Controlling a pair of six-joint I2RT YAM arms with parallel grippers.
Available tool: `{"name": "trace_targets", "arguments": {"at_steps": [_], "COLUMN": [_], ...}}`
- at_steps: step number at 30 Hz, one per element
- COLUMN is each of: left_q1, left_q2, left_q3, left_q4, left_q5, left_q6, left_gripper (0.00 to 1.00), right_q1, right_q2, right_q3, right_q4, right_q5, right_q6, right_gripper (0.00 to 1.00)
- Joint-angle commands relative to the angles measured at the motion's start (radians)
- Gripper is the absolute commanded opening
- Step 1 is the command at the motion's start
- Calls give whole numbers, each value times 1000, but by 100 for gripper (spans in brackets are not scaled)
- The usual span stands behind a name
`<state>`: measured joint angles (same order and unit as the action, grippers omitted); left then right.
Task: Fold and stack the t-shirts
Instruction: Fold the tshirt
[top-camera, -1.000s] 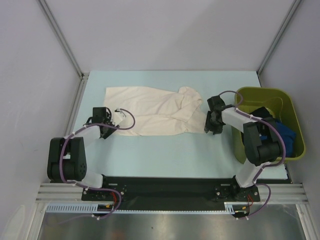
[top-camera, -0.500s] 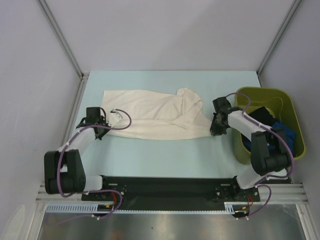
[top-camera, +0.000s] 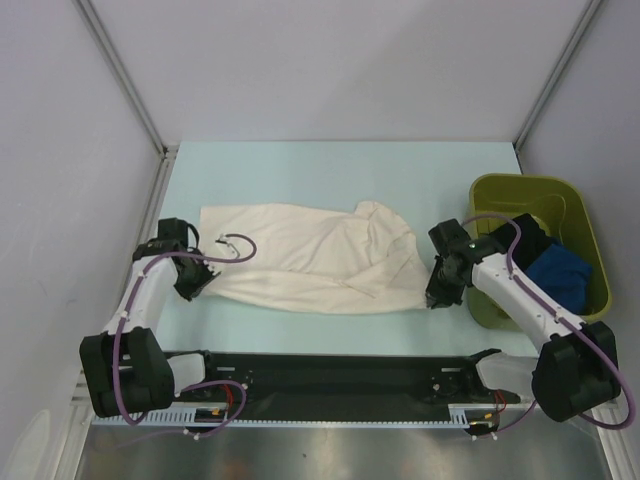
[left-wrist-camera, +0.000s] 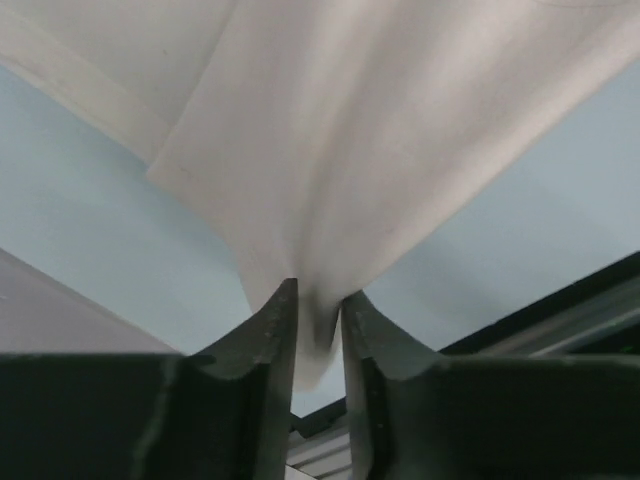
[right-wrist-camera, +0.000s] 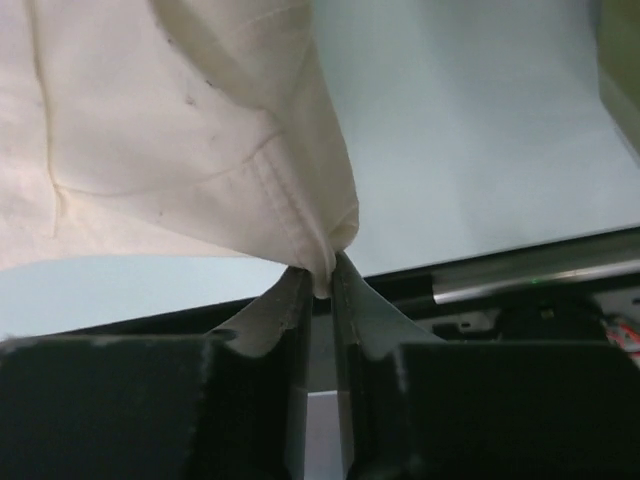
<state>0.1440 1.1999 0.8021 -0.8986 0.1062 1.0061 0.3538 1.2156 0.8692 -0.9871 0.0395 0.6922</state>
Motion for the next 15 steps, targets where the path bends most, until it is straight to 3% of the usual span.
{"name": "trace_targets", "arguments": {"at_steps": [1, 2, 3, 4, 6, 7, 10, 12, 13, 15], "left_q1": [11, 11, 9, 9, 11, 12, 19, 19, 20, 20], "left_q2": [-20, -19, -16, -14, -3, 1, 50, 132, 168, 284], "left_q3": [5, 14, 23, 55, 97, 148, 270, 346, 430, 515], "left_q4": [-108, -118, -129, -143, -149, -134, -3, 73, 116, 127], "left_q5": [24, 24, 23, 24, 29, 35, 53, 55, 52, 58], "left_q6": [57, 66, 68, 68, 66, 57, -73, -268, -338, -510], "left_gripper": [34, 50, 65, 95, 97, 99, 100, 100, 93, 83], "right_q1": [-1, -1, -7, -9, -7, 2, 10, 11, 11, 10], "right_q2": [-60, -68, -73, -76, -67, -56, 24, 123, 169, 305], "right_q3": [-29, -21, -9, 17, 120, 160, 324, 440, 486, 572], "right_q4": [-105, -107, -102, -104, -91, -61, 13, 92, 114, 161], "right_q5": [14, 20, 36, 48, 68, 65, 66, 40, 31, 22], "right_q6": [63, 61, 47, 40, -6, -32, -145, -212, -267, -305], "right_gripper": [19, 35, 44, 51, 53, 60, 63, 59, 50, 45]}}
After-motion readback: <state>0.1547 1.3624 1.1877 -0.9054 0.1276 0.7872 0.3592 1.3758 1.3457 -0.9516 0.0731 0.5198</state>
